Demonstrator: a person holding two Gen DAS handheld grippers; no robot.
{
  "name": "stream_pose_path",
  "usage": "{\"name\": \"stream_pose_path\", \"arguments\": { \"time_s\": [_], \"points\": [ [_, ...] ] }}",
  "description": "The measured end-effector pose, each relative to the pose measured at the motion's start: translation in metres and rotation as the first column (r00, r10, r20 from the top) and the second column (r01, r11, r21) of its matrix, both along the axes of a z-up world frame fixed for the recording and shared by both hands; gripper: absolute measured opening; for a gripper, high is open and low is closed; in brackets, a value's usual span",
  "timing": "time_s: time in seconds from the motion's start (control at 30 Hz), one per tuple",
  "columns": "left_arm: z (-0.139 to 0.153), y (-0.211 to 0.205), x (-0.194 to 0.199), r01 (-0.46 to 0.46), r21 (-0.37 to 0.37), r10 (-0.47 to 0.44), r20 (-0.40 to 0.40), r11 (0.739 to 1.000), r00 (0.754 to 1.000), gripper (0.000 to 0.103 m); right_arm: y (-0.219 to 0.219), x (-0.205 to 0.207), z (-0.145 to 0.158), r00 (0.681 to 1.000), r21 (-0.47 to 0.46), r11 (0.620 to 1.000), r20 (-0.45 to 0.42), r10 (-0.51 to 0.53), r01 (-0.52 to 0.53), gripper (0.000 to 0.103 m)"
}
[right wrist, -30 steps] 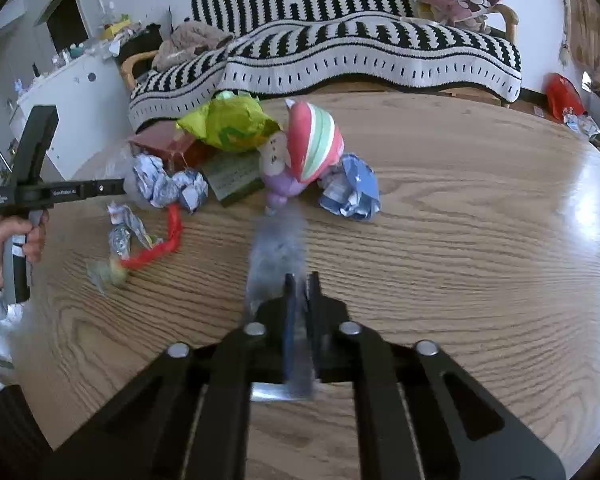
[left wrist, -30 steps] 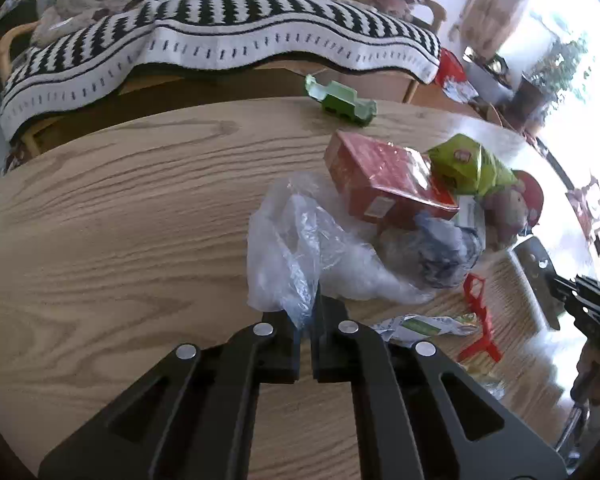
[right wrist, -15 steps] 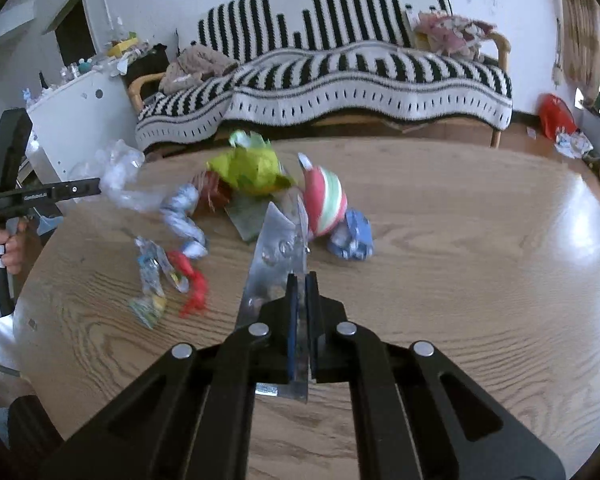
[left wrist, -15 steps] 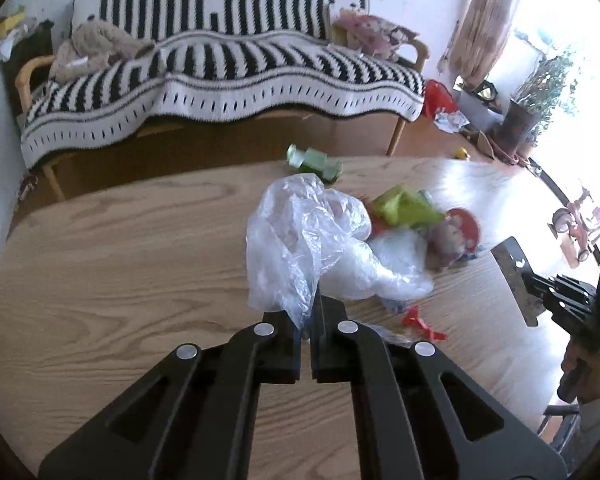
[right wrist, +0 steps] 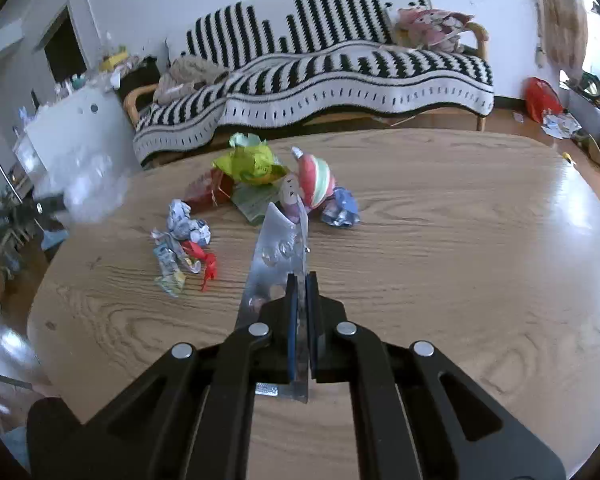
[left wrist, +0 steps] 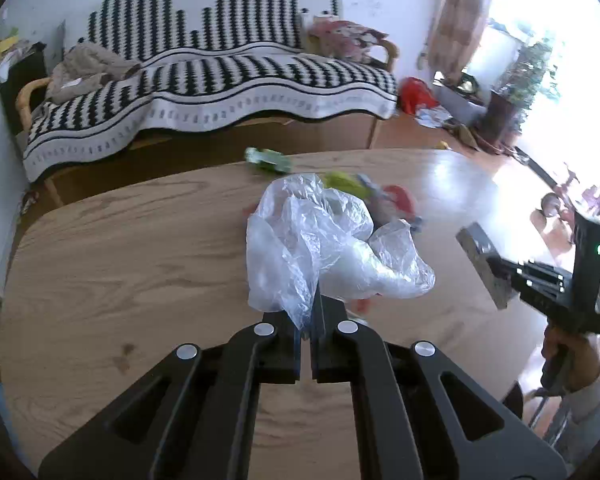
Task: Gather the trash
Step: 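Carry plastic bag and blister pack over the bin and release both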
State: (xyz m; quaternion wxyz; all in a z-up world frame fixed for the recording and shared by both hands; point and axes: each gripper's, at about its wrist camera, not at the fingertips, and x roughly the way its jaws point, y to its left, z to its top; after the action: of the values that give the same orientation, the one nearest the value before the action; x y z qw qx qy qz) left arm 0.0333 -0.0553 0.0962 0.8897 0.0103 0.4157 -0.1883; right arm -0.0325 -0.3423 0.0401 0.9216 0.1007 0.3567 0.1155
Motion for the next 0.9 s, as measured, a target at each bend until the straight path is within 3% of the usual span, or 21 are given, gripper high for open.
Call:
{"name": "stream_pose_path", "arguments": {
  "time_s": [0.13, 0.23, 0.4, 0.57, 0.73, 0.83, 0.9],
  "points": [
    [0.011, -0.049, -0.038, 0.1, -0.017, -0.099, 0.021, 0.995, 0.995, 0.002, -0.032, -0.05, 0.034, 0.996, 0.0, 0.999, 0.068, -0.052, 0.053, 0.005],
    [0.011, -0.104, -0.075, 0.211, -0.038, -0.21, 0.018, 0.977, 0.978, 0.002, -0.065, -0.102, 0.051, 0.989, -0.001, 0.994, 0.094, -0.112, 0.112, 0.005],
    [-0.014, -0.198, -0.151, 0.408, -0.063, -0.41, -0.032, 0.911, 0.911, 0.002, -0.129, -0.202, 0.041, 0.964, -0.006, 0.965, 0.059, -0.26, 0.261, 0.005],
    [-0.051, -0.264, -0.22, 0.523, -0.059, -0.526, -0.1, 0.85, 0.844, 0.002, -0.171, -0.279, -0.003, 0.925, 0.008, 0.925, -0.045, -0.378, 0.379, 0.005],
    [-0.109, -0.299, -0.251, 0.536, -0.078, -0.538, -0.233, 0.841, 0.81, 0.002, -0.182, -0.321, -0.082, 0.885, 0.037, 0.904, -0.221, -0.409, 0.427, 0.005],
    [-0.156, -0.318, -0.258, 0.537, -0.074, -0.525, -0.355, 0.84, 0.774, 0.002, -0.184, -0.332, -0.137, 0.848, 0.067, 0.888, -0.336, -0.41, 0.456, 0.005],
    [-0.187, -0.333, -0.265, 0.563, -0.04, -0.524, -0.425, 0.825, 0.738, 0.002, -0.185, -0.337, -0.166, 0.822, 0.08, 0.875, -0.393, -0.412, 0.477, 0.005]
  ]
}}
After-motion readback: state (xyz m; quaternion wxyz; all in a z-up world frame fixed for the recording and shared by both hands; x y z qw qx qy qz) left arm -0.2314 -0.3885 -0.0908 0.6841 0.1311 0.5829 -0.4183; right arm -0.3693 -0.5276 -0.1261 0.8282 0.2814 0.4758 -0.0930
